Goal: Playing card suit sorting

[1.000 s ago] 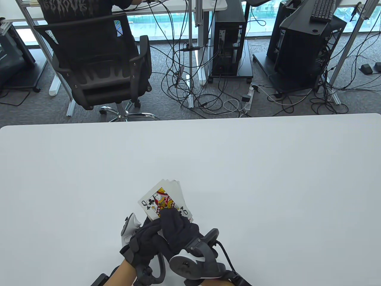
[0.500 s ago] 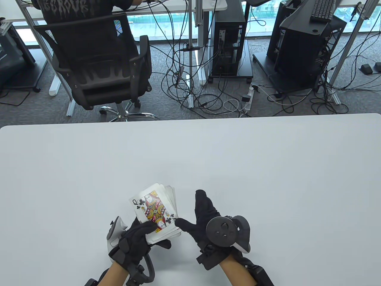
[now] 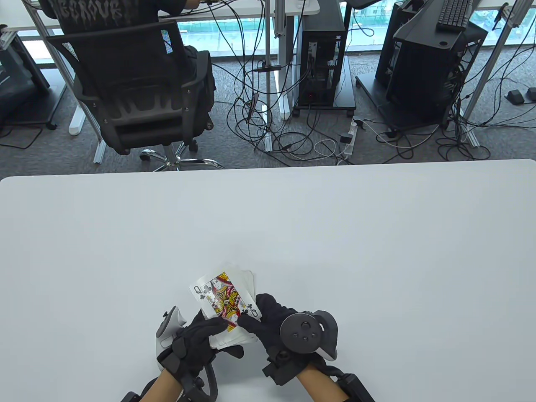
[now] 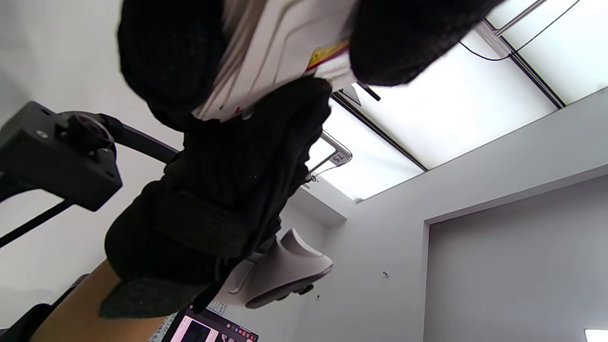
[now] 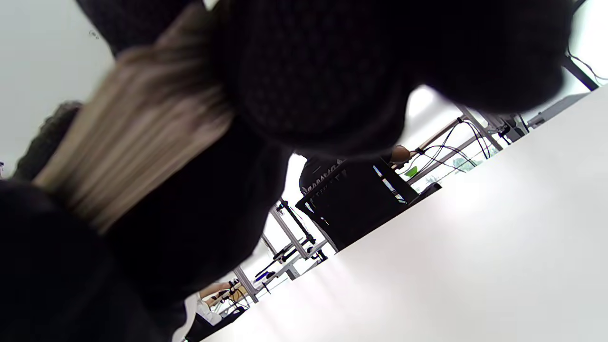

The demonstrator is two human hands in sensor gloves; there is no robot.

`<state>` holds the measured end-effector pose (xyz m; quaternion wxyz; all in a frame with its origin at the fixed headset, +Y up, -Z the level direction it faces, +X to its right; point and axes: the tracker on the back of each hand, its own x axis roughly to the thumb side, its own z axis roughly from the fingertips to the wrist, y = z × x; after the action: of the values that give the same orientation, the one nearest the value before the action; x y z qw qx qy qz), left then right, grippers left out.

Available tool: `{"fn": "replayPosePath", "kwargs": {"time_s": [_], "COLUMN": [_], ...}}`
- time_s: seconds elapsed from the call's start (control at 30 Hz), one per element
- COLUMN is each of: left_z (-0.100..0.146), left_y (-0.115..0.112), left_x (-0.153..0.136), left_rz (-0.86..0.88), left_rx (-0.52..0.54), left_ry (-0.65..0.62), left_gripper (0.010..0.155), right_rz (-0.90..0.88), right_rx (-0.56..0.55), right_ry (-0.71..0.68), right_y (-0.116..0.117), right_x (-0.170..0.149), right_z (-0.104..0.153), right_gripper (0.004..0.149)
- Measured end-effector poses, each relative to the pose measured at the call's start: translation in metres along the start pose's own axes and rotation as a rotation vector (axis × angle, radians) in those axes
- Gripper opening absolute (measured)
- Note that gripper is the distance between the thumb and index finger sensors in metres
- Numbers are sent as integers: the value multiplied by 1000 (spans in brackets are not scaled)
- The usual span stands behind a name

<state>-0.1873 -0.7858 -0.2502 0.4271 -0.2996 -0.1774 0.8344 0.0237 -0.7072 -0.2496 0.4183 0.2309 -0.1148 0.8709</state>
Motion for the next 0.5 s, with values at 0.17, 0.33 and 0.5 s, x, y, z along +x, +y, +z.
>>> {"fn": "replayPosePath", "kwargs": {"time_s": [0.17,0.33,0.5], "left_z": [-1,1,4], "left_y": [-1,4,11], "left_x": [3,3,9], "left_rz": [-34,3,40], "left_rx": [15,51,76], "left_ry": [-10,-23,-79], "left_gripper": [69,67,66], "right_rz": [-96,-97,-435], "right_rx": [-40,-120,-174], "right_ry": [21,106,347], "right_y": [-4,-11,-15], "right_x": [-10,-30,-72], "right_z": [-1,-3,-10], "right_gripper": [40,38,38]}}
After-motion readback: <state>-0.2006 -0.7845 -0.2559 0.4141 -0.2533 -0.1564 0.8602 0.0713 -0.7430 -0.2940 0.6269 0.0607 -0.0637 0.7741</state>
